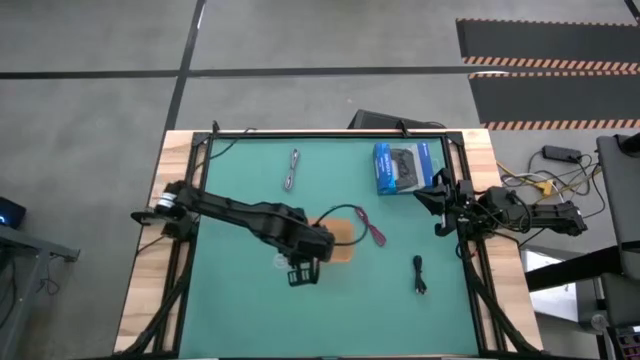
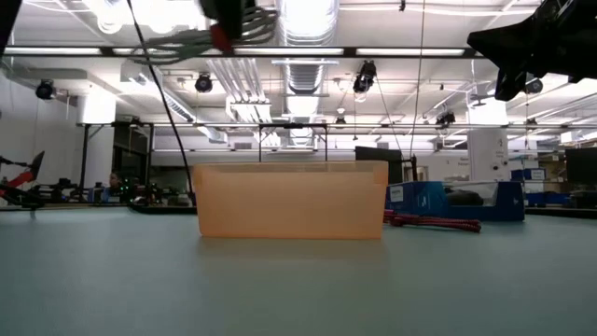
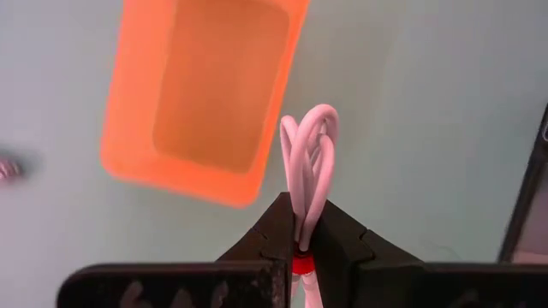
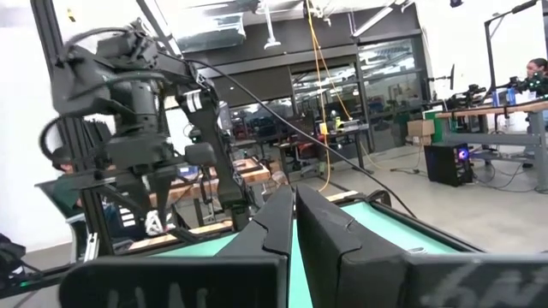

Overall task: Pick and place USB-C Cables
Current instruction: Put the white charger cable into the orange bin

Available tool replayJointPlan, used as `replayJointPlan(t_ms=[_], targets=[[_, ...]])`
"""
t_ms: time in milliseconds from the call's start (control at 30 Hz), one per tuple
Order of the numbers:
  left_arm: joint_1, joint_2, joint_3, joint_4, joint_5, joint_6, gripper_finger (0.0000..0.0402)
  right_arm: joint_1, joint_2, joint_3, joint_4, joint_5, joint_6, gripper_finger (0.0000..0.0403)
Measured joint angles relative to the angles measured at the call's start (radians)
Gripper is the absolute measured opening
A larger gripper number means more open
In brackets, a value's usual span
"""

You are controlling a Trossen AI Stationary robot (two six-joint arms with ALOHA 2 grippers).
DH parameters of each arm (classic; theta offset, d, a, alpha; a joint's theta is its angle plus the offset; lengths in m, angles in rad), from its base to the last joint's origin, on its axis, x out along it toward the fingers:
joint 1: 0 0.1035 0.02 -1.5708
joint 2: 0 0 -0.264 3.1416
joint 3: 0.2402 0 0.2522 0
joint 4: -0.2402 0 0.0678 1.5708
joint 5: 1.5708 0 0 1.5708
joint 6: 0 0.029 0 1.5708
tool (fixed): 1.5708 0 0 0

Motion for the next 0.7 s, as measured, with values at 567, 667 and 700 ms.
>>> replayJointPlan(t_ms=[567,667,700], targets=[[0.029,0.095,0.078,0.162,-0.195,0.494,0.001,0.0,0.0,0.0,-0.021,0.001,0.0,0.0009],[0.047,0.094,0.046,0.242,-0.196,0.527,0.001,0.0,0.0,0.0,-0.023,0.0,0.0,0.0009],[0.054,0.094,0.033,0.269,-0.196,0.538,0.001,0.0,0.0,0.0,-0.023,0.0,0.002,0.0009]])
